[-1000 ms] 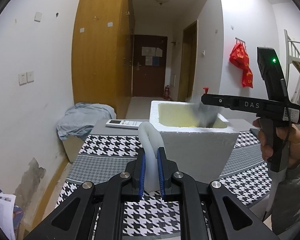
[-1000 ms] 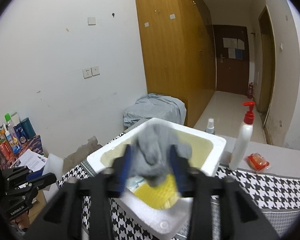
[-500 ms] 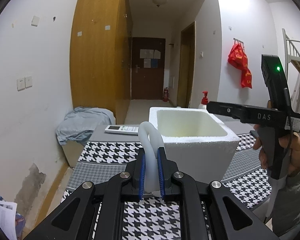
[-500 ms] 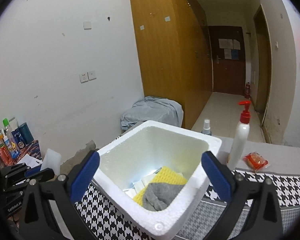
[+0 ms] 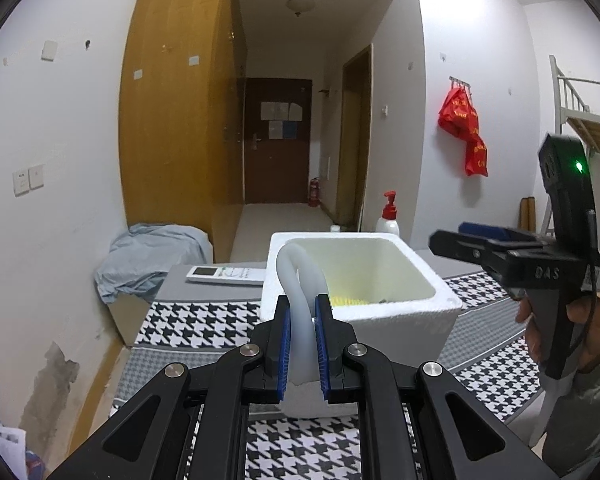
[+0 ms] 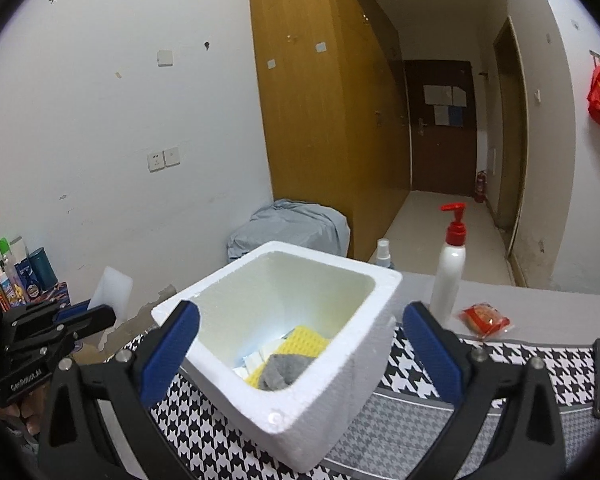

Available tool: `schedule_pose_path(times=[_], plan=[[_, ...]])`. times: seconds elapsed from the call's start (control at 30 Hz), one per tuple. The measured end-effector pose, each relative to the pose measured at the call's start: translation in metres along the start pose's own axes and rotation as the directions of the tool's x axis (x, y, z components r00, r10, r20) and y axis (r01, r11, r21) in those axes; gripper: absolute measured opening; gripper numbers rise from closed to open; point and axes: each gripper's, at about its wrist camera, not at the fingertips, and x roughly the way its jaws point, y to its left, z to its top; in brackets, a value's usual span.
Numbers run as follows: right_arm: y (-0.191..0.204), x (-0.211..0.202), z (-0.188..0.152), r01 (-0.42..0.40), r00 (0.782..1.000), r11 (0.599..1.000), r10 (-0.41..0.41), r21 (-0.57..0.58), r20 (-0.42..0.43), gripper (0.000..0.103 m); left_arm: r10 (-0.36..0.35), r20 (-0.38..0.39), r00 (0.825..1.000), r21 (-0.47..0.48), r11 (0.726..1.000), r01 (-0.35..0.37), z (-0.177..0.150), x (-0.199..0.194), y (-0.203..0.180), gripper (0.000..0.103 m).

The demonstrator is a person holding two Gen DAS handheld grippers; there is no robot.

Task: Organize soft objects
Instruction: 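Lower the white foam tube into the box with the left tool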

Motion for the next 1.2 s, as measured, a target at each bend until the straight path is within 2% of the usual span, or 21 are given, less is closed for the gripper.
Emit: schedule_pose_path(times=[0.5, 0.73, 1.2], plan=[[-0.016, -0.026, -0.021, 0.063, 0.998, 0.998, -0.063, 0.005, -0.006, 0.103, -0.075, -0.006, 0.997, 0.023, 0.997, 0.075, 0.023, 0.029, -0.015, 0.013], [-0.021, -0.036, -0.031, 0.087, 0.996, 0.996, -0.087, 0.024, -0.014, 0.103, -0.113, -0.034, 0.993, 0.012, 0.993, 0.114, 0.029, 0.048, -0.020, 0.013], [-0.022, -0.048, -0.048, 0.121, 0.992, 0.992, -0.119, 0.036, -0.032, 0.103, -0.121, -0.069, 0.990, 0.018, 0.992, 0.122, 0.041, 0.075, -0.030, 0.013]])
